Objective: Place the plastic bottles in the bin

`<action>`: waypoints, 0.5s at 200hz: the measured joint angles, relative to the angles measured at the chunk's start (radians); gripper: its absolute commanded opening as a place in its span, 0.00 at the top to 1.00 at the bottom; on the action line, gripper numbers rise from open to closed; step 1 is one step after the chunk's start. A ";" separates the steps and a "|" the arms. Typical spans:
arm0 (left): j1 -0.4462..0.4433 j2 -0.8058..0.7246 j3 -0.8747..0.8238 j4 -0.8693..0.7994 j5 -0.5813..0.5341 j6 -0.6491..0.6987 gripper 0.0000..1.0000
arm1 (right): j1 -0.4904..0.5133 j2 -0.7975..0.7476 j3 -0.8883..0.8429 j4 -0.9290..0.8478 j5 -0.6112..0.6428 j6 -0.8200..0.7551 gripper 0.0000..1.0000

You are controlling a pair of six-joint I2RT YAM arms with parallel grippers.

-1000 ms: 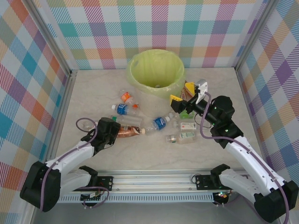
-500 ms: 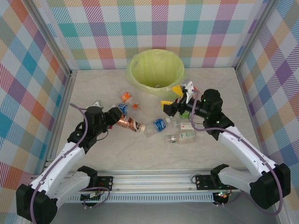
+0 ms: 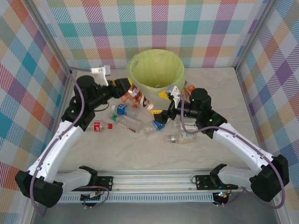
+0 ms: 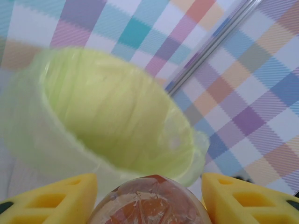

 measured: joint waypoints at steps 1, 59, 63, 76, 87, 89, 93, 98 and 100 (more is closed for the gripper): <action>0.000 0.002 0.005 0.001 -0.001 0.002 0.58 | 0.000 0.000 0.000 0.000 0.000 0.000 0.00; -0.005 0.161 0.242 0.035 -0.230 0.049 0.58 | 0.000 -0.098 -0.037 0.019 0.111 -0.007 0.00; -0.005 0.172 0.247 0.040 -0.246 0.050 0.58 | 0.000 -0.105 -0.042 0.019 0.128 -0.006 0.00; -0.005 0.215 0.261 0.050 -0.291 0.055 0.58 | 0.000 -0.121 -0.053 0.019 0.186 -0.006 0.00; -0.005 0.253 0.265 0.056 -0.320 0.058 0.58 | 0.000 -0.131 -0.059 0.019 0.243 -0.006 0.00; -0.005 0.261 0.266 0.058 -0.324 0.059 0.58 | 0.000 -0.132 -0.060 0.019 0.251 -0.006 0.00; -0.005 0.275 0.266 0.061 -0.332 0.060 0.58 | 0.000 -0.137 -0.063 0.019 0.274 -0.006 0.00; -0.005 0.294 0.268 0.064 -0.339 0.063 0.58 | 0.000 -0.142 -0.067 0.019 0.294 -0.006 0.00; -0.005 0.302 0.269 0.066 -0.343 0.063 0.58 | 0.000 -0.145 -0.069 0.019 0.305 -0.006 0.00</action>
